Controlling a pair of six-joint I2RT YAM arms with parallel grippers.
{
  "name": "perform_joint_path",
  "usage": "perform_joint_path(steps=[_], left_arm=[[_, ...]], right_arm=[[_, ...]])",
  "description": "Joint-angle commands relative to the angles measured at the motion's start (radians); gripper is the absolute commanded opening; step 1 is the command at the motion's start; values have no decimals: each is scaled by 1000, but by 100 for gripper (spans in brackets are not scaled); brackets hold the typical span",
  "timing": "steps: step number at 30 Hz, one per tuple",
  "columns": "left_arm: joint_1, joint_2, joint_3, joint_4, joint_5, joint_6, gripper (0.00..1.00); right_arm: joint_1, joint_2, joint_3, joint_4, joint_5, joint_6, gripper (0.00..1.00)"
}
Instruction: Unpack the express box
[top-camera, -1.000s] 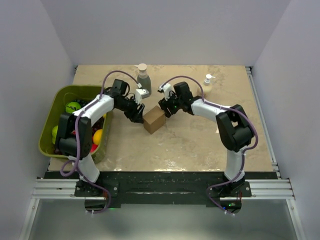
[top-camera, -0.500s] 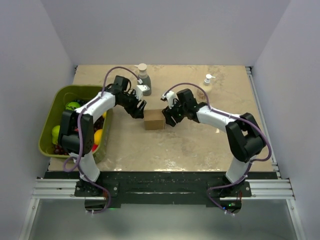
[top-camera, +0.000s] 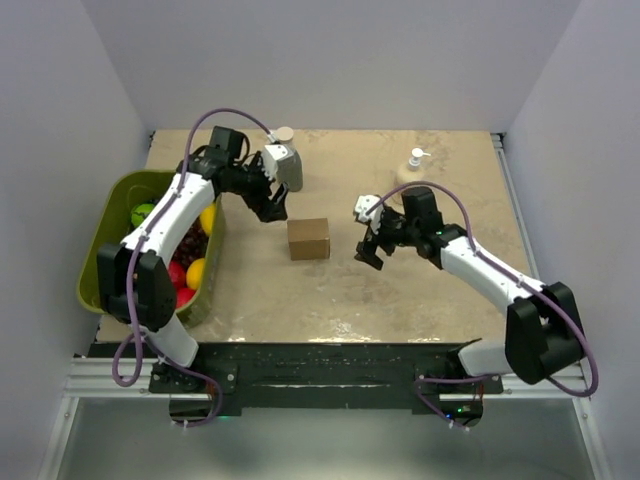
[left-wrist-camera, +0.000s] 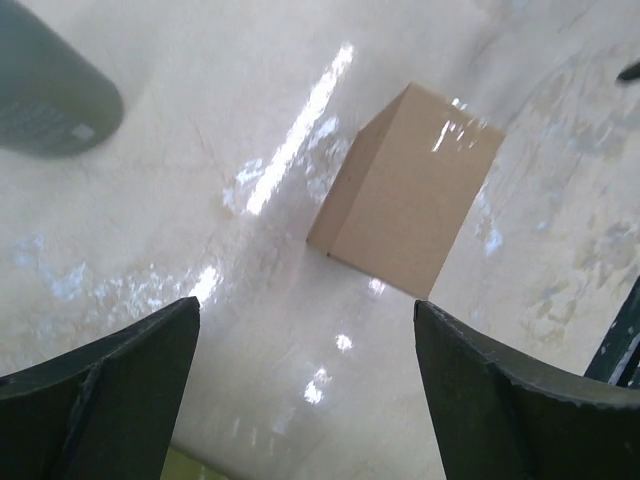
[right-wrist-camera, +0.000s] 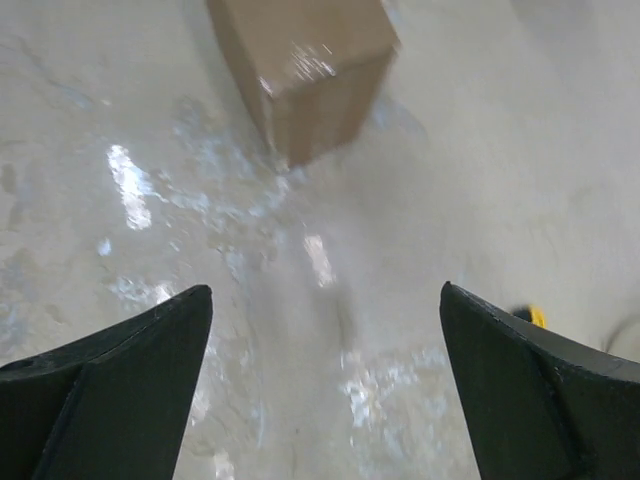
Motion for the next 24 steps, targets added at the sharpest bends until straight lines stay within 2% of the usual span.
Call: perform_joint_path(steps=[1, 5, 14, 21, 24], left_arm=[[-35, 47, 67, 27, 135, -58, 92], [-60, 140, 124, 28, 194, -58, 92], [-77, 264, 153, 14, 248, 2, 92], [-78, 316, 147, -55, 303, 103, 84], [-78, 341, 149, -88, 317, 158, 80]], right_arm=[[54, 56, 17, 93, -115, -94, 99], [79, 156, 83, 136, -137, -51, 99], [117, 236, 120, 258, -130, 30, 99], [131, 300, 139, 281, -118, 36, 98], [129, 328, 157, 270, -106, 15, 95]])
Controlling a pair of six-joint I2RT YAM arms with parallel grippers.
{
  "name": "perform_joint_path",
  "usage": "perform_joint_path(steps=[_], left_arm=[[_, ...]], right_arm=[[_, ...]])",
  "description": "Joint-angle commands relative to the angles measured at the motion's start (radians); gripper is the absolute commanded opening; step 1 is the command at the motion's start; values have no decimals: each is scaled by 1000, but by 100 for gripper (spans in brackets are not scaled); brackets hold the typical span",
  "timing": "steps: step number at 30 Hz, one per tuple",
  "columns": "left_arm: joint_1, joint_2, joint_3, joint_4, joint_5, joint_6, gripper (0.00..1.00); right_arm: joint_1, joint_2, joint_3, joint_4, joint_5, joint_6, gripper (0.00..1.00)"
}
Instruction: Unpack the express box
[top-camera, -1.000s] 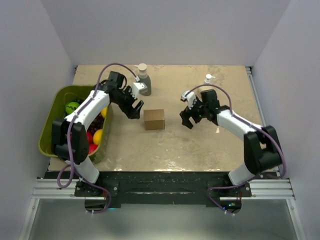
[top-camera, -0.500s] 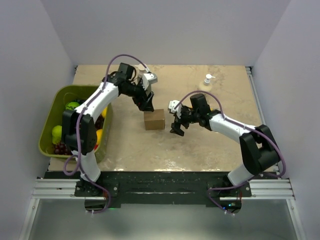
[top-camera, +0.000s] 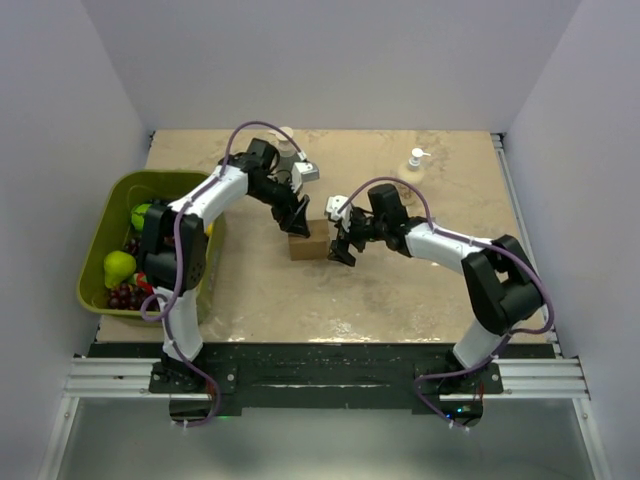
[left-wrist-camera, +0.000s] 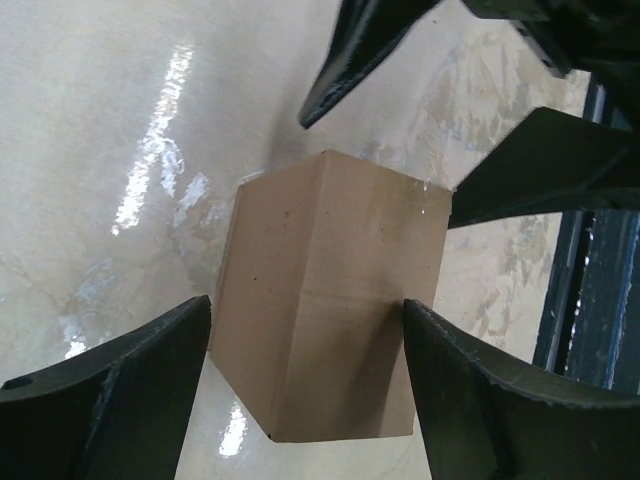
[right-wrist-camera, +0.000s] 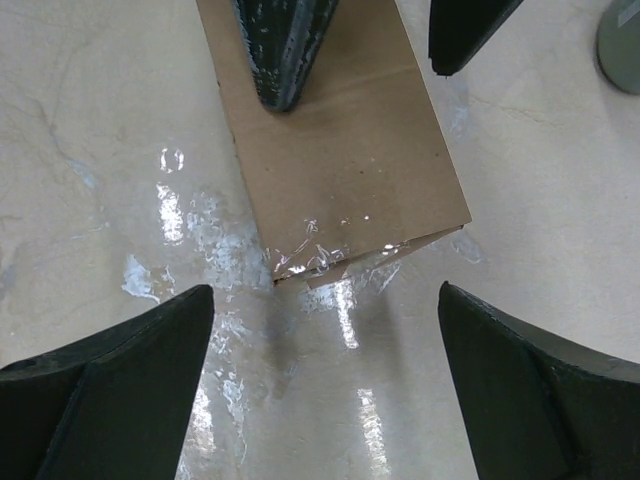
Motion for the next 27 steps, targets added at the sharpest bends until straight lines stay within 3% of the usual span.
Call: perform_joint_path(steps=[1, 16, 27], left_arm=[[-5, 35, 37, -61, 55, 115, 78], [-4, 118, 77, -173, 35, 316, 66], [-2, 200, 166, -294, 30, 463, 55]], right_arm=[[6, 27, 62, 35, 0, -17, 93], [6, 93, 130, 35, 173, -83, 84], [-11, 127, 174, -11, 198, -161, 80]])
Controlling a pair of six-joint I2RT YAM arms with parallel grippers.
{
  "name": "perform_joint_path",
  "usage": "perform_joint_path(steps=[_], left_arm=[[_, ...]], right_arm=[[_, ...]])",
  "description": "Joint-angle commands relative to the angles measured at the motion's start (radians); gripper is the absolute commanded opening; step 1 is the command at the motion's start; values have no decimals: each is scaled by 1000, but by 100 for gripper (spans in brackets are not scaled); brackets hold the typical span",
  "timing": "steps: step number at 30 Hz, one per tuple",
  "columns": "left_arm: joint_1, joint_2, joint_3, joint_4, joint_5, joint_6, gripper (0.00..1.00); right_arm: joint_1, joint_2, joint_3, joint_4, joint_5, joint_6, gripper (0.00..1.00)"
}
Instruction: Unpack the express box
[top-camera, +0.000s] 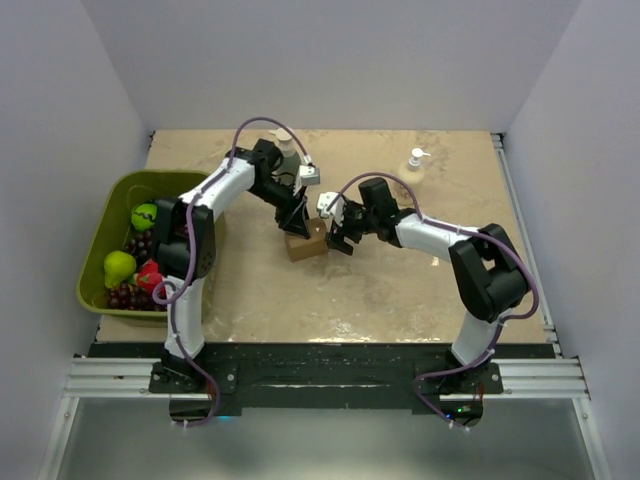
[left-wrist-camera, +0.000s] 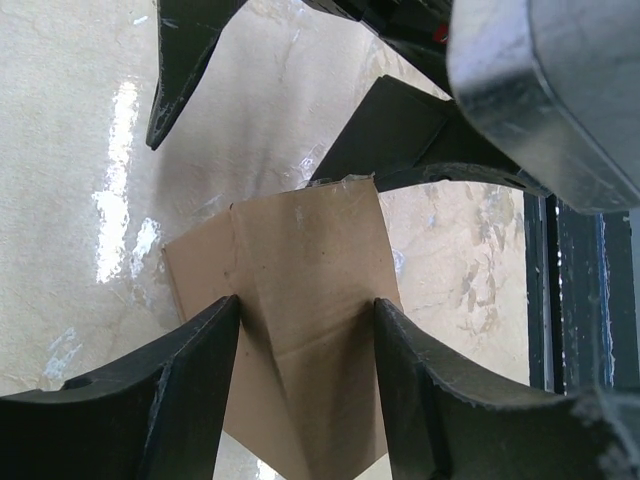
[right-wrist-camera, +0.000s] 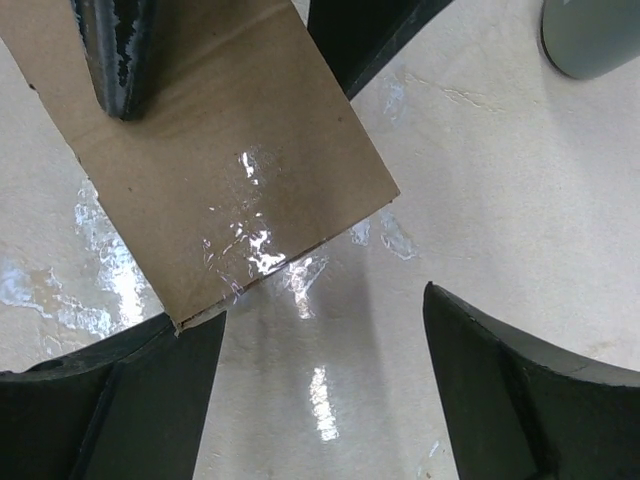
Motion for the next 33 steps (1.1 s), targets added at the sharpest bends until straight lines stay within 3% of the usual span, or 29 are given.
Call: perform_joint_path(steps=[1, 9, 16, 33], left_arm=[[-2, 91, 48, -92, -109, 184, 54], [-1, 196, 166, -294, -63, 321, 44], [1, 216, 160, -292, -44, 342, 37], [1, 238, 160, -294, -25, 342, 31]], right_arm=[[-22, 27, 73, 21, 63, -46, 80], [-45, 88, 152, 27, 126, -17, 79], [-66, 123, 201, 8, 188, -17, 77], [-137, 168, 277, -12, 243, -23, 75]])
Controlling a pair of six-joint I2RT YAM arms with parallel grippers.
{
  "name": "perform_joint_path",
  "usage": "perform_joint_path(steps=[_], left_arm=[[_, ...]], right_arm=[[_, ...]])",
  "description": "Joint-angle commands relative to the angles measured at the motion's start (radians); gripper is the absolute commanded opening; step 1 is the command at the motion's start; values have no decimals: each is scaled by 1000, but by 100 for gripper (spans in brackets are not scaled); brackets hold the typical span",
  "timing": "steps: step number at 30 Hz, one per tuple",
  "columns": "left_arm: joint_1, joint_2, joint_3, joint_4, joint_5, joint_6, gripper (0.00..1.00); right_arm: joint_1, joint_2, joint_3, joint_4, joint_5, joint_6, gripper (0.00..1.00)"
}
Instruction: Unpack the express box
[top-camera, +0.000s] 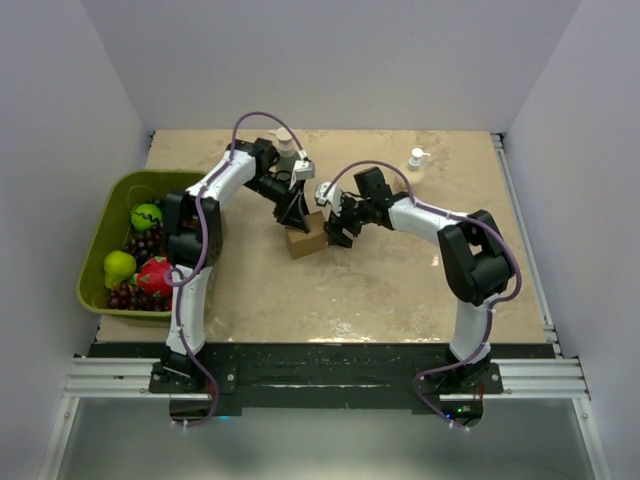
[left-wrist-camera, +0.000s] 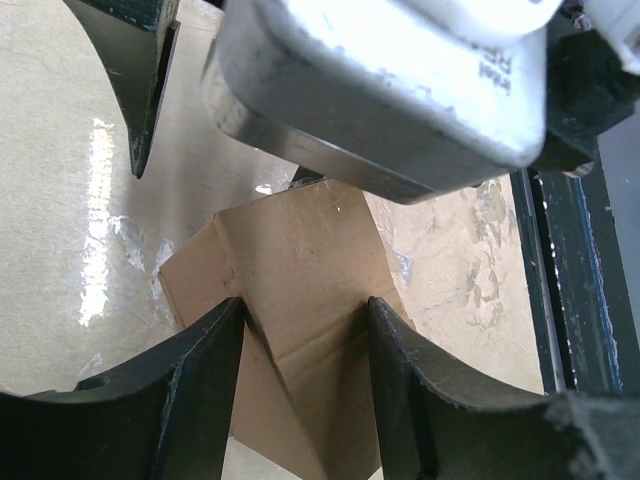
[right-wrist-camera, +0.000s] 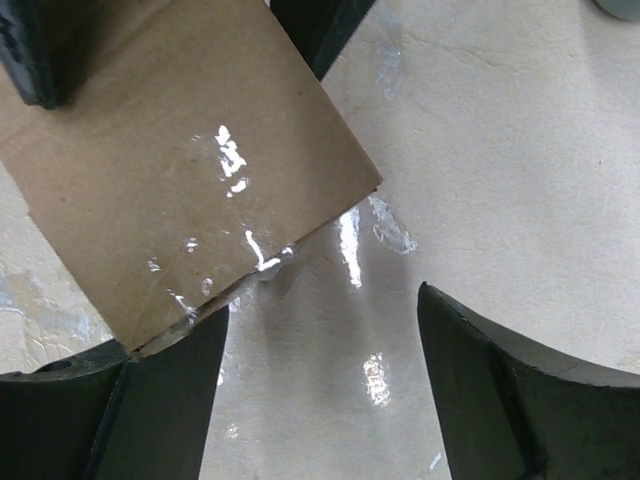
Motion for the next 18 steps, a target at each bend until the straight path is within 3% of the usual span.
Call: perform_joint_path(steps=[1, 18], left_arm=[[-35, 77, -46, -56, -135, 132, 31], [-33, 88, -57, -56, -84, 107, 29]], right_arm=[[-106, 26, 74, 195, 260, -37, 75], [-132, 65, 120, 263, 207, 64, 74]])
